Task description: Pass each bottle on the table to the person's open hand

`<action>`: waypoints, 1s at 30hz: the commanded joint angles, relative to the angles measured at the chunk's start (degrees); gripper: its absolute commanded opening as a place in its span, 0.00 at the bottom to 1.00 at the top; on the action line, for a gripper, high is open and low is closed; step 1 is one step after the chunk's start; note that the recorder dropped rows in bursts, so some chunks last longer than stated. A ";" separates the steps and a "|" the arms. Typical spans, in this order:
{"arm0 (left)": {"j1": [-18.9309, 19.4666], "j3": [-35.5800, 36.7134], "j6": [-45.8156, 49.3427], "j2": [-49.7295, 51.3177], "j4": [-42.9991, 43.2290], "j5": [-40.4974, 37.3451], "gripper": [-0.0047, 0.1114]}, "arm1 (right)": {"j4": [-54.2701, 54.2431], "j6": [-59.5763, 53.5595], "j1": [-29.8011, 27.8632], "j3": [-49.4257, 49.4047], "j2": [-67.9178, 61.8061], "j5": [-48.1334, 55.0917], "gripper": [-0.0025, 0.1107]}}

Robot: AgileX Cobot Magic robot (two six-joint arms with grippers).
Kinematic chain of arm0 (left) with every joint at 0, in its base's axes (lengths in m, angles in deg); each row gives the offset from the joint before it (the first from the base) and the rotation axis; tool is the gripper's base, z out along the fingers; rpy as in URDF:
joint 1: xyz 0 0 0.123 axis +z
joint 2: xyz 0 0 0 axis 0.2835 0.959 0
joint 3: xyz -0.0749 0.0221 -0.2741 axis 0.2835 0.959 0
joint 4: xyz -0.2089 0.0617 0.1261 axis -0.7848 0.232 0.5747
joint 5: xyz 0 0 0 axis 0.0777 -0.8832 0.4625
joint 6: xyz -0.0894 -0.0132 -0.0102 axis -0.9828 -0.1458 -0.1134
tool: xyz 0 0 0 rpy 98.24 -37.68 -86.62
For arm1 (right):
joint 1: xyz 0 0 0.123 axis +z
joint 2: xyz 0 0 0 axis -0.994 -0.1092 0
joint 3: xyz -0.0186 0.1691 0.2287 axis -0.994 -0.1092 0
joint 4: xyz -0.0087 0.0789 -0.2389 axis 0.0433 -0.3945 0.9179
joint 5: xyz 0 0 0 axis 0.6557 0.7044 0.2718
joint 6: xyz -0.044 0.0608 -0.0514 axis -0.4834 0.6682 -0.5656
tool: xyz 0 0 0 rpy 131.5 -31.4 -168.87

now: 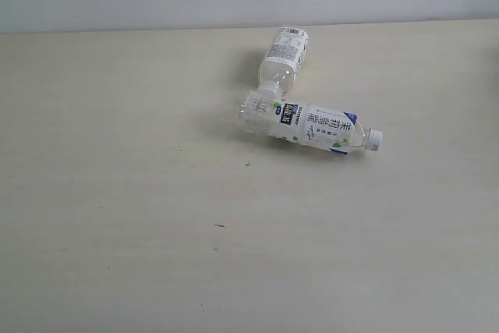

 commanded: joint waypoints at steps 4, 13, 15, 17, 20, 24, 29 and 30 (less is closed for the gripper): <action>-0.15 -0.03 0.04 -0.39 -0.15 0.24 0.04 | 3.53 0.28 0.00 -0.13 0.20 -4.11 0.11; -0.15 -0.03 0.04 -0.39 -0.15 0.24 0.04 | 4.09 7.24 0.00 -0.13 0.20 -3.84 0.11; -0.15 -0.03 0.04 -0.39 -0.15 0.24 0.04 | 3.85 8.31 0.00 -0.13 0.20 -2.82 0.11; -0.15 -0.03 0.04 -0.39 -0.15 0.24 0.04 | 3.33 8.31 0.00 -0.13 0.20 -2.82 0.11; -0.15 -0.03 0.04 -0.39 -0.15 0.24 0.04 | 3.18 8.31 0.00 -0.13 0.20 -2.82 0.11; -0.15 -0.03 0.04 -0.39 -0.15 0.24 0.04 | 3.18 8.31 0.00 -0.13 0.20 -2.82 0.11; -0.15 -0.03 0.04 -0.39 -0.15 0.24 0.04 | 3.29 8.09 0.00 -0.13 0.20 -3.20 0.11; -0.15 -0.03 0.04 -0.39 -0.15 0.24 0.04 | 4.15 8.09 0.00 -0.13 0.20 -3.93 0.11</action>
